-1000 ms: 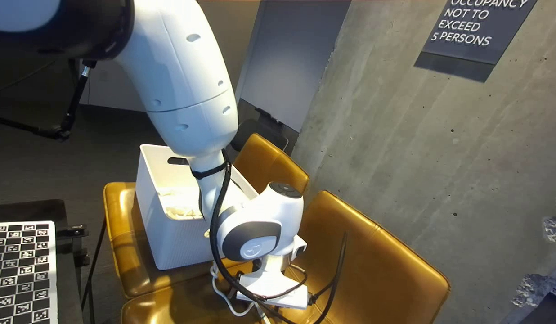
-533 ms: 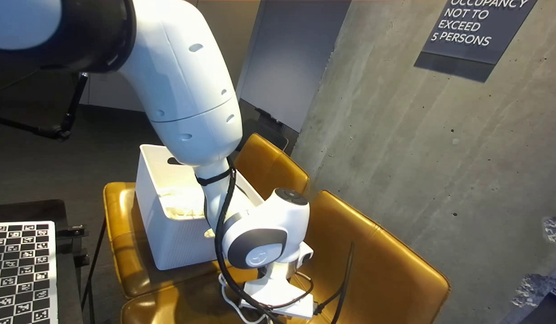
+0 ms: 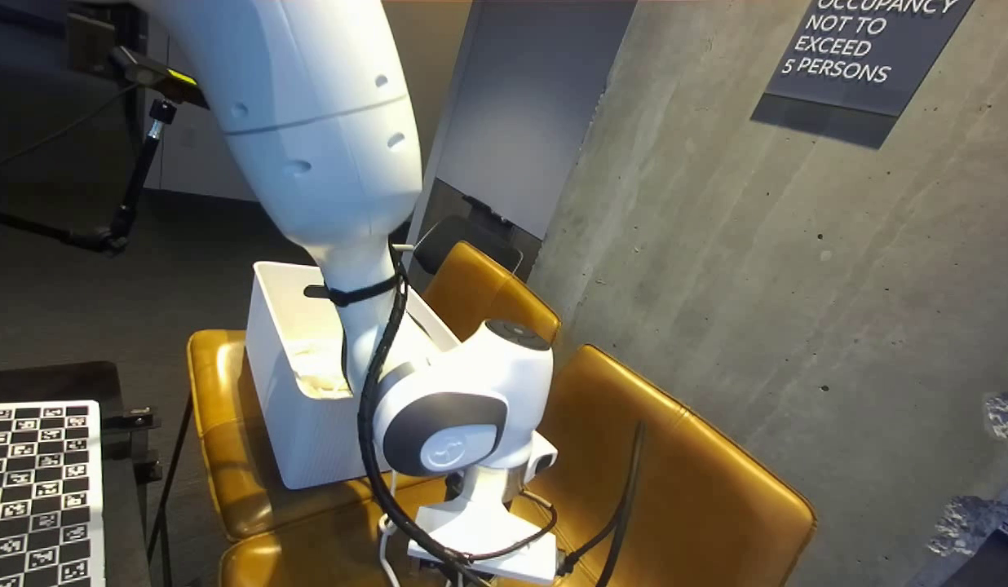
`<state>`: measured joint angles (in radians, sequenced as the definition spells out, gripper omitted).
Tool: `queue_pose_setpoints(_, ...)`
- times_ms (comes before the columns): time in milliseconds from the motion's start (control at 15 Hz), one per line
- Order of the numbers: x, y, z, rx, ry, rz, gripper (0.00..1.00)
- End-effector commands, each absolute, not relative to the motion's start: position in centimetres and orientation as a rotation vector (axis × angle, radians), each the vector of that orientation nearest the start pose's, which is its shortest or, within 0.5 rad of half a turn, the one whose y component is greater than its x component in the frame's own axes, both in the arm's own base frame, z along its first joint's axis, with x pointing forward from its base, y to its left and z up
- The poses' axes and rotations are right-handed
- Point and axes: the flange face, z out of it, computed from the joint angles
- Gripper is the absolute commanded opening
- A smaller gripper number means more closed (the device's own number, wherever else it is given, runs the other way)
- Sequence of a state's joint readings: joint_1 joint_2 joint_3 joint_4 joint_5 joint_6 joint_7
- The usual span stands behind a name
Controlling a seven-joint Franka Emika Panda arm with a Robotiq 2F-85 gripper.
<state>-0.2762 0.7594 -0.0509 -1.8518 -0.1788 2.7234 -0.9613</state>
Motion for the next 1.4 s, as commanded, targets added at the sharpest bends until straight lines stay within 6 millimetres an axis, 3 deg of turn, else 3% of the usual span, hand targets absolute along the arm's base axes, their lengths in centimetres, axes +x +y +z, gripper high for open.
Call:
queue_pose_setpoints(0,59.7,-18.1,20.1,-3.044,-1.346,-0.080,0.00)
queue_pose_setpoints(267,61.0,-14.5,29.3,-3.059,-1.415,-0.256,0.00)
queue_pose_setpoints(467,61.7,-9.7,36.0,-3.040,-1.501,-0.377,0.00)
queue_pose_setpoints(867,60.9,4.0,47.2,-2.948,-1.640,-0.515,0.00)
queue_pose_setpoints(1333,54.4,21.3,57.9,-2.829,-1.772,-0.666,0.00)
